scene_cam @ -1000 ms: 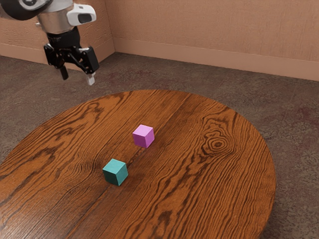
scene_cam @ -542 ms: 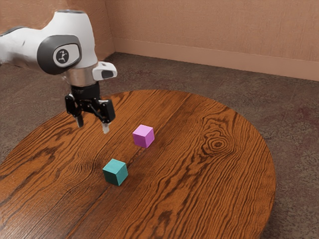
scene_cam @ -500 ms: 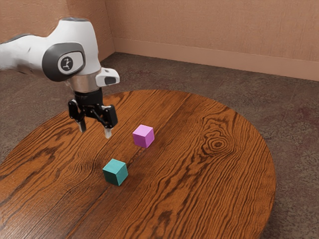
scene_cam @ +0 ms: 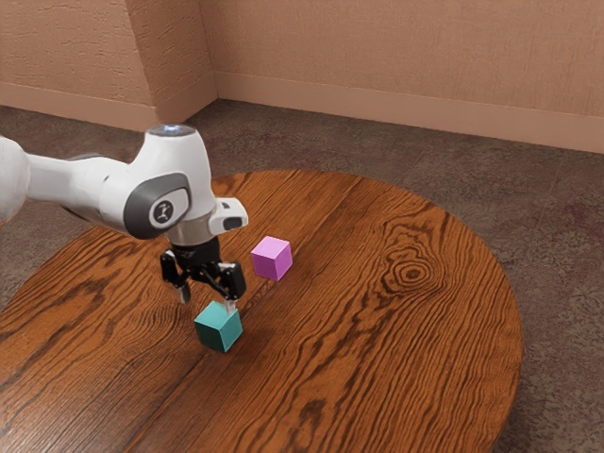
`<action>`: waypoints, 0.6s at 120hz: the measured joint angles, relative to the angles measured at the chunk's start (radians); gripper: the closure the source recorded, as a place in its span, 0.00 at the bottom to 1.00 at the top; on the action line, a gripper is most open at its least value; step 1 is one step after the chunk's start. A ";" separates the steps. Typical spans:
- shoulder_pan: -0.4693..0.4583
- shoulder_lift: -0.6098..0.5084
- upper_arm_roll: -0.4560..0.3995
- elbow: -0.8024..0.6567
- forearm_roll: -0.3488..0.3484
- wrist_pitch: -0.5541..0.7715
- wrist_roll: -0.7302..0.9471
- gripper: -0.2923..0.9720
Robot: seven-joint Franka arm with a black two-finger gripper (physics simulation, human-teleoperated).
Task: Pick up the blue block with one arm, and put the blue block on the pink block with one arm
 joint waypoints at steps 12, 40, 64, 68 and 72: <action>0.003 0.052 0.001 0.007 0.001 0.072 0.027 0.23; 0.057 0.117 0.005 0.025 -0.005 0.182 0.096 0.23; 0.073 0.146 0.005 0.025 -0.019 0.238 0.139 0.23; 0.073 0.147 0.005 0.023 -0.025 0.244 0.145 0.23; 0.073 0.150 0.005 0.020 -0.032 0.248 0.151 0.23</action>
